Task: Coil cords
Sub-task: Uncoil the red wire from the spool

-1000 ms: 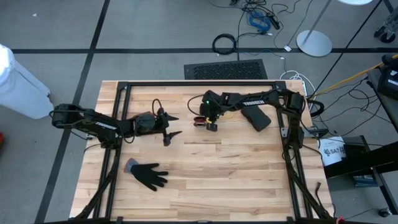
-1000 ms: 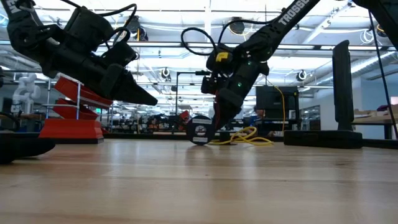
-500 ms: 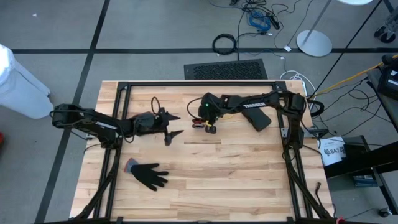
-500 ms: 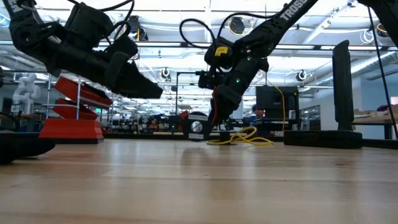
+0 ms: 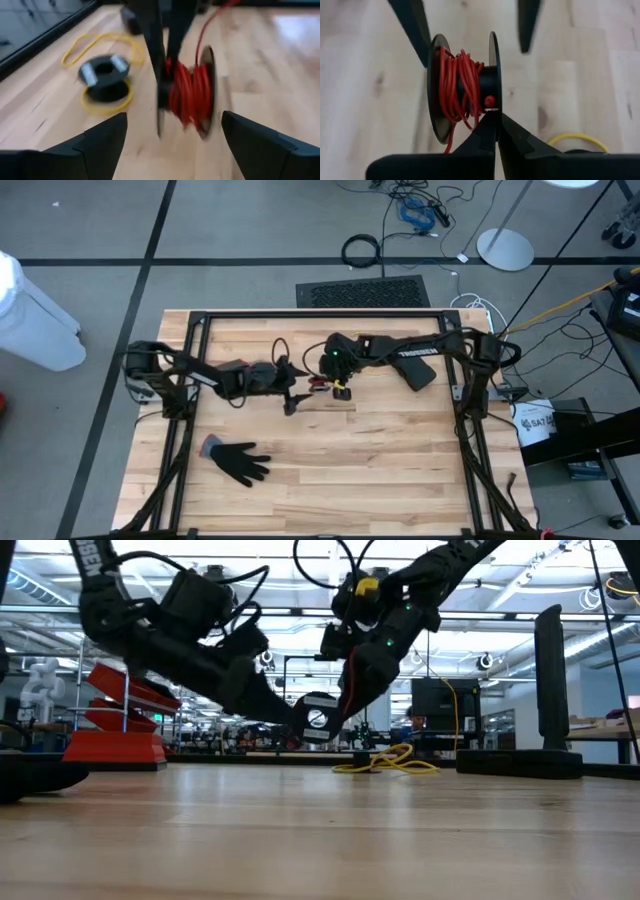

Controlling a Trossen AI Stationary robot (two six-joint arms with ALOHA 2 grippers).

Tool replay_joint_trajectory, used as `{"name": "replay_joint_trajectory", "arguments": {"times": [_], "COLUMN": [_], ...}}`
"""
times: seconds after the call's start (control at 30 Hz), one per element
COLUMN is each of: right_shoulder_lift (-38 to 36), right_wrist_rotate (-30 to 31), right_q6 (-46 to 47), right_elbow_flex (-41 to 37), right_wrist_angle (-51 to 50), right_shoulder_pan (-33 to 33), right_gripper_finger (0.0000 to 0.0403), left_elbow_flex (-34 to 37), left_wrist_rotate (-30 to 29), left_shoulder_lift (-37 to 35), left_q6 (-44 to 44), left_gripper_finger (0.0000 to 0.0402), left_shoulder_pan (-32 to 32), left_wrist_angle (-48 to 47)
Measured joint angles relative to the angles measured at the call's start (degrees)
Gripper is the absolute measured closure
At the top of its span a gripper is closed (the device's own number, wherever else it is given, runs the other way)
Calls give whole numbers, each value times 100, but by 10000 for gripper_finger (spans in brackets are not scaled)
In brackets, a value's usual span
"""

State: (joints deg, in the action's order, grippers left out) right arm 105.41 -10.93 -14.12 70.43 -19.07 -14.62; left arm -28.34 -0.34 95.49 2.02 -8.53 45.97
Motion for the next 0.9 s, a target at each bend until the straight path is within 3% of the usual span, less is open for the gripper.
{"name": "replay_joint_trajectory", "arguments": {"times": [0.23,0.6,0.9], "right_shoulder_lift": [-178,-379,-420], "right_wrist_rotate": [149,366,195], "right_q6": [130,209,265], "right_elbow_flex": [1,2,2], "right_wrist_angle": [-61,-169,-280], "right_shoulder_pan": [191,241,240], "right_gripper_finger": [403,403,403], "left_elbow_flex": [-366,-502,-502], "left_wrist_rotate": [609,667,727], "left_shoulder_lift": [123,122,126], "left_q6": [176,235,481], "left_gripper_finger": [85,254,261], "left_shoulder_pan": [-66,-71,-49], "left_wrist_angle": [-8,-407,-287]}}
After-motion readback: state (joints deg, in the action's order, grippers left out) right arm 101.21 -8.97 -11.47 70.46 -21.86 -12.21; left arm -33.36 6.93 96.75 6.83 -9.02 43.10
